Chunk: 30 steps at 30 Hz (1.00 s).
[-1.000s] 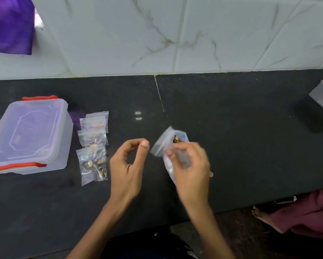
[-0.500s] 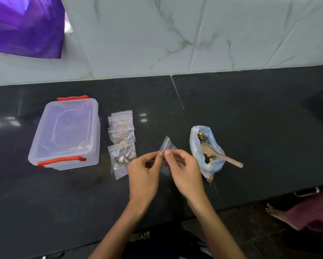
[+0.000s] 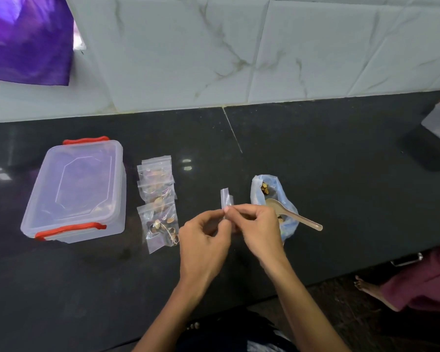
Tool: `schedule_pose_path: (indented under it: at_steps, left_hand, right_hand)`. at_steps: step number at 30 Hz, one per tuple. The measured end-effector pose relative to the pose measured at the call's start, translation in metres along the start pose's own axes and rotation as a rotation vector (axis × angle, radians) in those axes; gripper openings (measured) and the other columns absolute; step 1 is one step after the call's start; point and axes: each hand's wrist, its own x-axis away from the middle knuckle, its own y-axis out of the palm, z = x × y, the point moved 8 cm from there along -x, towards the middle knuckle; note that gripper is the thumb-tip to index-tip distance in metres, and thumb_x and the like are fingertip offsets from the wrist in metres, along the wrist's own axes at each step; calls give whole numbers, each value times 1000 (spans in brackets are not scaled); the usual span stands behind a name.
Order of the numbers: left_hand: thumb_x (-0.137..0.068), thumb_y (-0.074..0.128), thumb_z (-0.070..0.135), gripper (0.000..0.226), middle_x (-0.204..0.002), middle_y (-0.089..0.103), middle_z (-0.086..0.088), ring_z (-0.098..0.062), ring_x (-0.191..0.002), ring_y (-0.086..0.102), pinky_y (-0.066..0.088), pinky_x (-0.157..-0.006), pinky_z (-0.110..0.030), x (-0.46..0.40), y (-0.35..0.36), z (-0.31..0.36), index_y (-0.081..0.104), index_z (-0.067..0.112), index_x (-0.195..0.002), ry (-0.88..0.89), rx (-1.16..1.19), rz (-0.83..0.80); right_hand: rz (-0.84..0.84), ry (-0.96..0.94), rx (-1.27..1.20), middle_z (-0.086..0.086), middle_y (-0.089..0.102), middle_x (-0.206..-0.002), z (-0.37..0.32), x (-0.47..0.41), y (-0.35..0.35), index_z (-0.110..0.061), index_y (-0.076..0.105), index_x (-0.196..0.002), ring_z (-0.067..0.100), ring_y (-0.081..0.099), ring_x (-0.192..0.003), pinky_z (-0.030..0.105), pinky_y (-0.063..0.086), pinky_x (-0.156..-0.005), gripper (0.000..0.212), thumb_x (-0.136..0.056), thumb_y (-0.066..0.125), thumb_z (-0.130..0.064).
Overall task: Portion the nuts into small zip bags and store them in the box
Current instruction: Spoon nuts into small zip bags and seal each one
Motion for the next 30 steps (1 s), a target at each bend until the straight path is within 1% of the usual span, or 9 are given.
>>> schedule_pose_path:
  at_steps: [3, 5, 8, 12, 16, 18, 20, 23, 30]
  left_hand:
    - [-85, 66, 18, 12, -70, 72, 17, 6, -75, 66, 46, -67, -5, -9, -2, -1, 74, 23, -77, -8, -18, 53]
    - [-85, 69, 23, 10, -71, 73, 12, 1, -73, 68, 52, -72, -15, -15, 1, -6, 76, 22, -77, -37, -6, 36]
    - [-88, 67, 21, 16, -68, 73, 5, -10, -68, 71, 59, -72, -36, -21, 7, -14, 74, 21, -73, -105, 15, -7]
    - [-92, 61, 18, 26, -66, 72, -1, -17, -67, 71, 60, -71, -44, -26, 12, -20, 72, 19, -68, -139, -18, -41]
    - [-86, 64, 15, 22, -64, 71, 7, -8, -67, 69, 59, -71, -38, -29, 15, -20, 73, 22, -67, -128, -148, -26]
    - [-80, 68, 12, 19, -60, 69, 9, 0, -61, 66, 57, -65, -27, -29, 14, -15, 73, 21, -64, -114, -221, -7]
    - [-75, 71, 11, 17, -57, 68, 9, 2, -58, 64, 53, -56, -20, -29, 12, -10, 74, 22, -62, -97, -274, 6]
    - [-73, 72, 13, 18, -54, 67, 8, -2, -56, 64, 52, -54, -24, -27, 12, -4, 73, 22, -58, -78, -308, -6]
    - [-74, 71, 14, 16, -52, 66, 4, -9, -56, 65, 52, -54, -29, -21, 15, -3, 73, 17, -58, -52, -346, -15]
  right_hand:
    - [-41, 29, -10, -8, 72, -74, 4, -4, -2, -19, 75, -86, 5, 68, -74, 19, 55, -70, 7, -84, 69, -21]
    - [-85, 33, -15, -6, 72, -73, 6, -7, 0, -18, 75, -85, 3, 69, -72, 17, 54, -67, 5, -82, 71, -20]
    - [-130, 48, 21, -5, 73, -75, 11, -15, 0, -16, 76, -86, 5, 69, -74, 22, 56, -71, 11, -78, 74, -23]
    - [-240, 74, -10, -2, 74, -81, 16, -21, -2, -15, 74, -87, 9, 70, -81, 30, 58, -78, 11, -80, 71, -24]
    - [-289, 68, 66, -4, 70, -85, 21, -18, 0, -19, 66, -92, 7, 67, -83, 28, 57, -79, 9, -90, 60, -25]
    - [-259, -8, 184, -5, 67, -85, 16, -15, 2, -19, 62, -92, 7, 66, -81, 28, 57, -77, 7, -92, 57, -24]
    - [-219, -73, 282, -4, 65, -83, 10, -12, 3, -19, 57, -91, 9, 65, -76, 29, 57, -72, 6, -93, 56, -25]
    - [-172, -102, 333, -2, 66, -80, 7, -7, 3, -19, 54, -89, 10, 65, -70, 31, 56, -67, 10, -93, 55, -28]
    - [-89, -74, 357, -4, 64, -76, 10, 5, -3, -19, 53, -87, 8, 61, -65, 24, 51, -60, 13, -94, 54, -30]
